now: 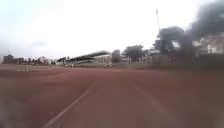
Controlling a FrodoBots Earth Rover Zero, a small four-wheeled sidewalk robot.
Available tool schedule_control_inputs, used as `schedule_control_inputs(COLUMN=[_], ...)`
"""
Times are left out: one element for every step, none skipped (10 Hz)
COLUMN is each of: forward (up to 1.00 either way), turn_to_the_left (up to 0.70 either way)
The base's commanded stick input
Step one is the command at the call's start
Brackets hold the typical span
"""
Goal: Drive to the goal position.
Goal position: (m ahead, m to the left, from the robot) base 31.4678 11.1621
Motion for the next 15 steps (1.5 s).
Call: schedule_control_inputs(forward=[0.70,0.70,0.70,0.70,0.70,0.70,0.70,0.70,0.70,0.70,0.70,0.70,0.70,0.70,0.70], turn_to_the_left=[-0.25,-0.25,-0.24,-0.24,0.00,0.00,0.00,0.00,0.00,0.00,0.00,0.00,-0.06,-0.15,-0.20])
